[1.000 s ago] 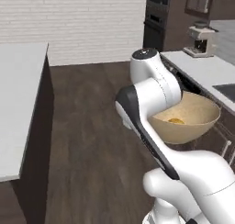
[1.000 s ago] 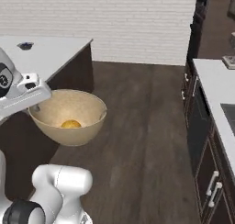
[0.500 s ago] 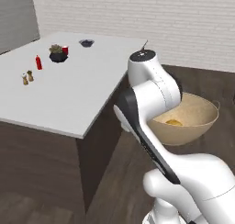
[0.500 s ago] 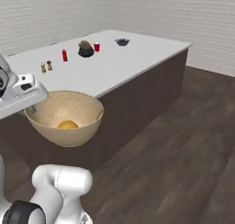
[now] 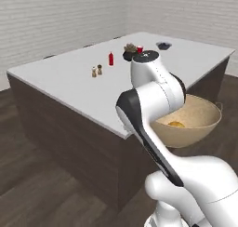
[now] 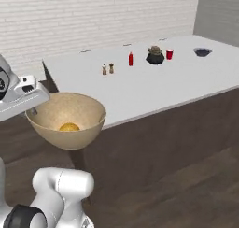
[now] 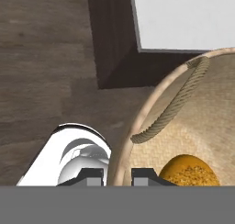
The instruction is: Open the cabinet, pick up the bread from the cabinet and place it in the basket. Then move the basket to the dining counter.
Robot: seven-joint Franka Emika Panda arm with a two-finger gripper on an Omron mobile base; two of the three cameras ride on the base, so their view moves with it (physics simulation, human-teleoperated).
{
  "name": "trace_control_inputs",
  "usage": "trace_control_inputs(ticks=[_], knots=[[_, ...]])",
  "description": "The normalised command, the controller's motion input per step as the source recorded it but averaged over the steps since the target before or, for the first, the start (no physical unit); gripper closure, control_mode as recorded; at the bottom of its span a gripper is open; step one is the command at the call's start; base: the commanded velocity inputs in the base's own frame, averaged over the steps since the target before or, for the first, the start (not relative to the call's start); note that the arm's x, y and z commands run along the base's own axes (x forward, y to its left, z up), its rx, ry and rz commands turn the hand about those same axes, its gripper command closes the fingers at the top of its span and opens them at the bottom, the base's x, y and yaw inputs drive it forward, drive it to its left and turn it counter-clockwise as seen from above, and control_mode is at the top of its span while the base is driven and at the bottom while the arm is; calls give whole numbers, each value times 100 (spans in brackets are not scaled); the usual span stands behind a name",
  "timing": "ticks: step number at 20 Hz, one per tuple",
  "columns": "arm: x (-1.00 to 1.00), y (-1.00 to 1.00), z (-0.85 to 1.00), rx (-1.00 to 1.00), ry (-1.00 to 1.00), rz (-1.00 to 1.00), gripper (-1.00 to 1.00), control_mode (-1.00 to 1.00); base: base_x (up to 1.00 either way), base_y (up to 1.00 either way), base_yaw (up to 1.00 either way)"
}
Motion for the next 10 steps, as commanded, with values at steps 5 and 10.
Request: trace_control_inputs(ticks=[5, 10], knots=[[0, 0, 0, 0, 0, 0, 100, 100, 68, -26, 75], [0, 0, 0, 0, 0, 0, 100, 100, 14, -52, 70]])
